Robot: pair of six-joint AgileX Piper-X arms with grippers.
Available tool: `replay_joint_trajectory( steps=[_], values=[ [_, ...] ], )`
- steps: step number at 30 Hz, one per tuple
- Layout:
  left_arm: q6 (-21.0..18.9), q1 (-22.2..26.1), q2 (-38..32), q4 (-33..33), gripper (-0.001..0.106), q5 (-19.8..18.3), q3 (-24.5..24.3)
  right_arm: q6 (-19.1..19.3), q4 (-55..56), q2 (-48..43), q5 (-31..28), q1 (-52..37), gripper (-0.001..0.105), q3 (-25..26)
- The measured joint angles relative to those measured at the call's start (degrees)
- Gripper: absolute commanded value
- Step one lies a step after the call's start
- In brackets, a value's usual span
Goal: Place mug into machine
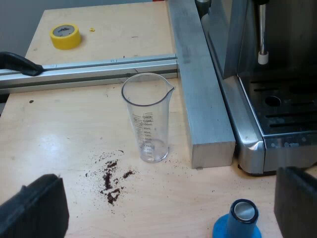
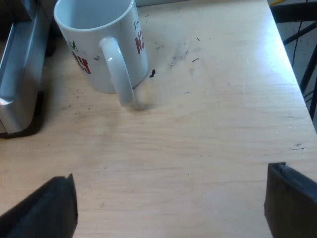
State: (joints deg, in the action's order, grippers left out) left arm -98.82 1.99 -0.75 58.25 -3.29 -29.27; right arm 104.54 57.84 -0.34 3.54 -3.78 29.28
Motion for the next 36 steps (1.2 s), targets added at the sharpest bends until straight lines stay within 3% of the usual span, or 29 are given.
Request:
replay_joint_trajectory(
  steps=[4, 10, 19, 23, 27, 31, 36],
  values=[
    [0.00, 0.00, 0.00, 0.00, 0.085, -0.27, 0.00, 0.00, 0.00, 0.00, 0.00, 0.00, 0.078, 0.00],
    [-1.70, -1.13, 0.00, -0.22, 0.085, -10.47, 0.00, -2.16, 0.92, 0.00, 0.00, 1.53, 0.078, 1.54],
    [-1.69, -13.68, 0.00, -6.66, 0.085, -19.03, 0.00, -1.51, 2.76, 6.01, 1.50, 8.11, 0.078, 7.38],
    [1.35, -20.23, 0.40, -7.39, 0.085, -21.50, 0.23, 0.01, 2.76, 9.10, 4.38, 10.75, 0.078, 7.39],
    [2.99, -26.07, 0.91, -9.92, 0.085, -25.41, 3.28, 0.07, -0.06, 11.44, 4.39, 12.08, 0.078, 7.08],
    [3.75, -28.90, 0.87, -12.94, 0.085, -25.60, 7.41, 0.20, -4.16, 11.68, 4.39, 12.05, 0.078, 5.52],
    [4.02, -30.28, 0.94, -21.70, 0.085, -25.80, 13.48, 0.27, -8.12, 11.73, 4.39, 12.05, 0.078, 1.20]
  ],
)
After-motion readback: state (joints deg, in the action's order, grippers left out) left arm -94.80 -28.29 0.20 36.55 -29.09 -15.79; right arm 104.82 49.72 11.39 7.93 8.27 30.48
